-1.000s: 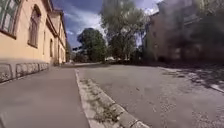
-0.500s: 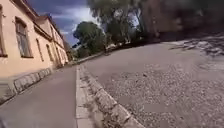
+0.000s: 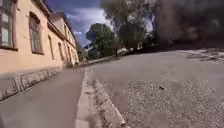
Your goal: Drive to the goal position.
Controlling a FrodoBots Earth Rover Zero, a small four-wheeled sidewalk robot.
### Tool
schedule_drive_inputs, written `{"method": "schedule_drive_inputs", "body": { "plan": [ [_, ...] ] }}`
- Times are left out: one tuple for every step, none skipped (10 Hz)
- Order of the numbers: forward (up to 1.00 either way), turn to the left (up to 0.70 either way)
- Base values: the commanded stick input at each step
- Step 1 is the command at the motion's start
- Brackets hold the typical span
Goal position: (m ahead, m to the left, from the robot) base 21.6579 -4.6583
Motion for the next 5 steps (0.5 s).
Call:
{"method": "schedule_drive_inputs", "body": {
  "plan": [
    [0.7, 0.05],
    [0.7, 0.05],
    [0.7, 0.05],
    [0.7, 0.05],
    [0.7, 0.05]
  ]
}}
